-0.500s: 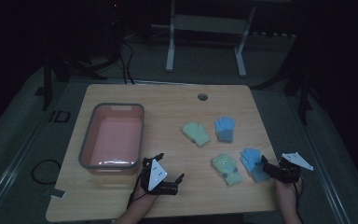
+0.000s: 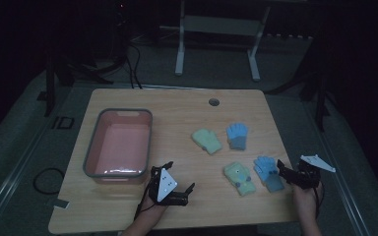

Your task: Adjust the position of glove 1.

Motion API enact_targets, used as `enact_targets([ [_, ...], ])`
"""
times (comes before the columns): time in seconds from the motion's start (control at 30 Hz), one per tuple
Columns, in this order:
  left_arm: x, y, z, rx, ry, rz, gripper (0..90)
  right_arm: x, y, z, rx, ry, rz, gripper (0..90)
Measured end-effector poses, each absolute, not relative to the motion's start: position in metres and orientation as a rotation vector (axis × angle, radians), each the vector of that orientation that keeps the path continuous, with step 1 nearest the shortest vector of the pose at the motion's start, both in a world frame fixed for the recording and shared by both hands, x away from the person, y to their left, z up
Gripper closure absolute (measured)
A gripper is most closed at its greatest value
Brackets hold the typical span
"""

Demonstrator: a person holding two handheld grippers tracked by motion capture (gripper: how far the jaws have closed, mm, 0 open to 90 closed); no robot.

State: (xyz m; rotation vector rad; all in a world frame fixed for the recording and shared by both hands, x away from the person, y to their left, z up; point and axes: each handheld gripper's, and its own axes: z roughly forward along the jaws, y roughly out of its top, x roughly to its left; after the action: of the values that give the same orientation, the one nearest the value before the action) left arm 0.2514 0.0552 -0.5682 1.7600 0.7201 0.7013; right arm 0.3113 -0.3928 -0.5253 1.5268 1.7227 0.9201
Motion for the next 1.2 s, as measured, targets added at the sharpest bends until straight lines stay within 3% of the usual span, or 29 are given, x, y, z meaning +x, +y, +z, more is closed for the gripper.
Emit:
enact_targets([
  [0.57, 0.252, 0.056, -0.568, 1.757, 0.731, 0.697, 1.3, 0.336, -0.358, -0.473, 1.397, 1.828, 0.923, 15.1],
  [1.2, 0.251, 0.055, -0.568, 1.760, 0.730, 0.705, 1.3, 0.366, -0.292, -0.467, 1.227, 2.112, 1.002, 13.9],
])
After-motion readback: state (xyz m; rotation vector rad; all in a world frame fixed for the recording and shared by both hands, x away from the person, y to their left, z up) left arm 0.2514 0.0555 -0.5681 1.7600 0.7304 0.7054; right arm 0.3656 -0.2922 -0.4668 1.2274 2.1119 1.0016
